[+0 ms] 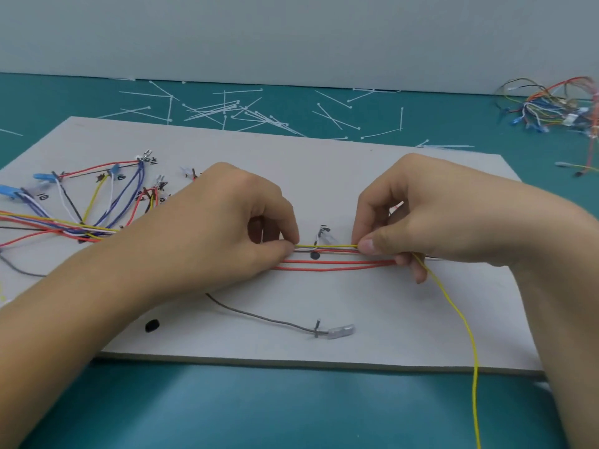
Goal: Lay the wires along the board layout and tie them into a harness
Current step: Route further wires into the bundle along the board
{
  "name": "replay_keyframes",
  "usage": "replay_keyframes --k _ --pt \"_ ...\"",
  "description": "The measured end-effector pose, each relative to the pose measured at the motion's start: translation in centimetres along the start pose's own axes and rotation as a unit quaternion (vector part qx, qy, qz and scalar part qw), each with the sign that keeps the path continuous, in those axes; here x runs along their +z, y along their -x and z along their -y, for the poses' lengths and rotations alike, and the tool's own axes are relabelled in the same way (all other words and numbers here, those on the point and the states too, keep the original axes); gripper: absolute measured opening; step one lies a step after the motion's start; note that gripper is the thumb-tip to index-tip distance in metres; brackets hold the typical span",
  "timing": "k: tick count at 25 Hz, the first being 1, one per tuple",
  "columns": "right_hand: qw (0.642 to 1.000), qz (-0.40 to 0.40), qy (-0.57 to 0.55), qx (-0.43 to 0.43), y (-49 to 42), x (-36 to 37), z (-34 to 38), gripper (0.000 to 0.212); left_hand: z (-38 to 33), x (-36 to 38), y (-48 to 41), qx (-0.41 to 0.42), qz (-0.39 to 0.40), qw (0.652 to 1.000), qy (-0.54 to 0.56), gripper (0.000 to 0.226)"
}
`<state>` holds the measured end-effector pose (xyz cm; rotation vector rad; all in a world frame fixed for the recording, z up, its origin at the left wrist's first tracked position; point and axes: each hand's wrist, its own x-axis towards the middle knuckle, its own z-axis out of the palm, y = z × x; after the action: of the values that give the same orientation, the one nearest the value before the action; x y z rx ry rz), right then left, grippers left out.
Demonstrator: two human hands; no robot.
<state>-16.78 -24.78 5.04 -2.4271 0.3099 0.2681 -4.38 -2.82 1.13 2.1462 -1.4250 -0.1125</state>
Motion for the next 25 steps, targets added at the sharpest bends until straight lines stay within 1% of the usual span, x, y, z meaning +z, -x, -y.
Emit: replay_keyframes --k 3,5,8,12,17,21,25 --pt "1.0 0.004 -0.008 0.008 0.2 -0.3 0.0 0.019 -0.2 0.8 -0.3 0.0 -0.009 1.0 0.021 0.003" --pt "1.0 -0.005 -0.016 0.005 0.3 -0.6 -0.2 0.019 -0.3 1.2 -0.6 -0.001 -0.016 0.999 0.031 0.007" --pt "0.999 -0.009 -0.03 0.003 0.4 -1.3 -0.7 0.017 -0.6 1.7 -0.9 -0.005 -0.013 0.998 0.056 0.001" --pt "0.999 0.02 -0.029 0.018 0.9 -2.3 -1.2 0.018 -0.8 2.1 -1.1 -0.005 0.004 0.998 0.065 0.009" --pt "0.999 0.027 -0.004 0.039 1.1 -3.0 -1.9 0.018 -0.8 1.8 -1.2 -0.014 0.015 0.999 0.048 0.007" --pt "0.995 0.027 0.015 0.091 1.1 -3.2 -2.6 0.015 -1.3 1.9 -1.1 -0.016 0.002 1.0 0.01 0.008" --pt "0.993 0.034 0.022 0.111 1.3 -3.3 -2.6 0.012 -1.8 1.8 -1.1 -0.028 -0.014 0.999 -0.011 0.011"
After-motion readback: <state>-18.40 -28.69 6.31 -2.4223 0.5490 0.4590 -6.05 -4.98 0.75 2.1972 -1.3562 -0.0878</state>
